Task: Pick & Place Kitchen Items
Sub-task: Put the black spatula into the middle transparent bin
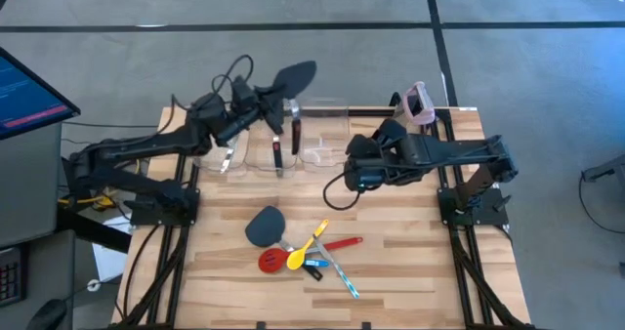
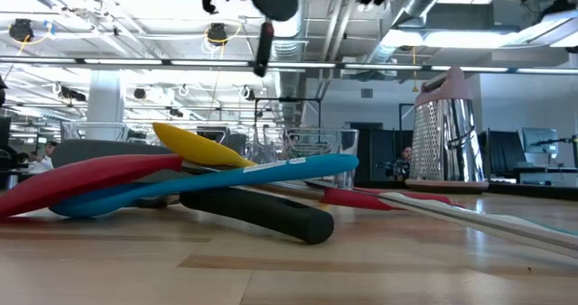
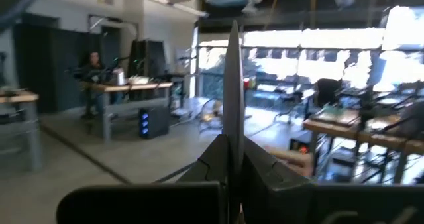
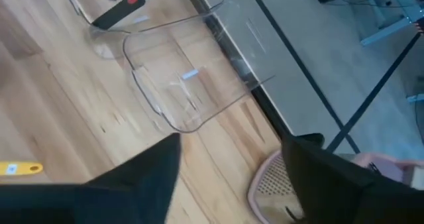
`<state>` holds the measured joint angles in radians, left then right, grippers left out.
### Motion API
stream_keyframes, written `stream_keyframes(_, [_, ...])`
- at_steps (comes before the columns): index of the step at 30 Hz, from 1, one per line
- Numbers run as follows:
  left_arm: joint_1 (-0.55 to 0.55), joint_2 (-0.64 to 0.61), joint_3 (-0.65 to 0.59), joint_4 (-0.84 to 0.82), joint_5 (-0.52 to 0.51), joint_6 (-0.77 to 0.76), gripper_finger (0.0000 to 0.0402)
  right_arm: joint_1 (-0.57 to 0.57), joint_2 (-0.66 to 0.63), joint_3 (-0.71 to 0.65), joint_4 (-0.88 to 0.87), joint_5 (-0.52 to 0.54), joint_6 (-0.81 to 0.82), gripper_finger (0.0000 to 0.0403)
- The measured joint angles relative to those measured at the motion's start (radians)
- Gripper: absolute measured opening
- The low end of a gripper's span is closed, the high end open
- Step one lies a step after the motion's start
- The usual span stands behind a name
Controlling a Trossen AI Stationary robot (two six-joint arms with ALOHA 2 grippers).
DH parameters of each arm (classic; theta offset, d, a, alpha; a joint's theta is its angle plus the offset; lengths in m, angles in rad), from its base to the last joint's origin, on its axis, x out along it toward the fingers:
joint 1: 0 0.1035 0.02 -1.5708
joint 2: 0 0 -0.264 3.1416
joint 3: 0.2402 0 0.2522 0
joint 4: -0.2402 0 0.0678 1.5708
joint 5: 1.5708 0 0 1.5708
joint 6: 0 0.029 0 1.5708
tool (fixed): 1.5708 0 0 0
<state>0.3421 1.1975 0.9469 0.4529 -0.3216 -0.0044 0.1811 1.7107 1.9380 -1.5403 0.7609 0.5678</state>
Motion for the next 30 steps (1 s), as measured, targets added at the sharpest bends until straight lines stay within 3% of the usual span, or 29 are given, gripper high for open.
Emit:
stream_keyframes(8, [0.086, -0.09, -0.054, -0.146, -0.01, -0.041, 0.0, 0.039, -0.039, 0.031, -0.031, 0.003, 0.029, 0.0034])
stream_keyframes(10, [0.096, -0.105, -0.062, -0.177, -0.008, -0.044, 0.0, 0.047, -0.066, 0.024, -0.031, 0.003, 0.035, 0.001])
stream_keyframes(18, [0.12, -0.135, -0.105, -0.29, 0.032, -0.056, 0.0, 0.113, -0.198, 0.021, -0.028, 0.049, 0.063, 0.0033])
stream_keyframes(24, [0.161, -0.134, -0.134, -0.325, 0.059, -0.06, 0.0, 0.193, -0.262, 0.021, -0.027, 0.181, 0.125, 0.0004])
stream_keyframes(30, [0.228, -0.134, -0.181, -0.324, 0.064, -0.037, 0.0, 0.26, -0.268, 0.021, -0.029, 0.314, 0.149, 0.0008])
